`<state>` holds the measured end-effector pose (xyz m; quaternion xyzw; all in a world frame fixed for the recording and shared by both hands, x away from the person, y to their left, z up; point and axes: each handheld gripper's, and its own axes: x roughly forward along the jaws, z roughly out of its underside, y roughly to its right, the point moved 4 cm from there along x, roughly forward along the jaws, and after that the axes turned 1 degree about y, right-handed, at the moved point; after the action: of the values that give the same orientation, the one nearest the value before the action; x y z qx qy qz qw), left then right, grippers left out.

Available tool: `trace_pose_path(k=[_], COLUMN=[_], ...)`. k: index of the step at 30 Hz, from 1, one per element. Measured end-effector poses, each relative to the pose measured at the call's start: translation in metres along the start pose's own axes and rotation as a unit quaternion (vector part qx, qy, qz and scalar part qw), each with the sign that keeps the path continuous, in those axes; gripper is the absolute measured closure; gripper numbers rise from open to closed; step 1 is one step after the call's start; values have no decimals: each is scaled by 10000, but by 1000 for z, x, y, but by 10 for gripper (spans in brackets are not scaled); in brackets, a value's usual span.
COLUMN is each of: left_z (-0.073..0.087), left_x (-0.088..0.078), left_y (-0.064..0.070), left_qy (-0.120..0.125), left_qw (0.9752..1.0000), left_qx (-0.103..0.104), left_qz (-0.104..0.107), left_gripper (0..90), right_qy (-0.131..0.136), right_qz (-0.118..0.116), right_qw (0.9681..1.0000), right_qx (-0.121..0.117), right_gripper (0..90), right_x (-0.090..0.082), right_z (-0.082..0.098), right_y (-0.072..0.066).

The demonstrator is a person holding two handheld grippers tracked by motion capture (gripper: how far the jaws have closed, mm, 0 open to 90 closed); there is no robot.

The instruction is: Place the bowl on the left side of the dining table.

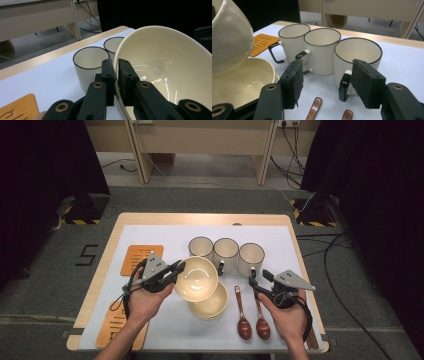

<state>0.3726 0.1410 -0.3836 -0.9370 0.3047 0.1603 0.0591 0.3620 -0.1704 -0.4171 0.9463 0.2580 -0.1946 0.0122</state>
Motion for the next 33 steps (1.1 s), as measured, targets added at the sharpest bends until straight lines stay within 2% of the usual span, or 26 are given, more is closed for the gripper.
trace_pose_path(k=[33], left_z=[-5], left_x=[-7], left_y=[-32], left_qy=[79], left_qw=[9992], left_qx=[-222], left_qz=[-309], left_gripper=[827], right_qy=[12], right_qz=[22], right_qw=[10000], right_qx=[-3], right_gripper=[435], right_x=[0], right_z=[-1], right_y=[1])
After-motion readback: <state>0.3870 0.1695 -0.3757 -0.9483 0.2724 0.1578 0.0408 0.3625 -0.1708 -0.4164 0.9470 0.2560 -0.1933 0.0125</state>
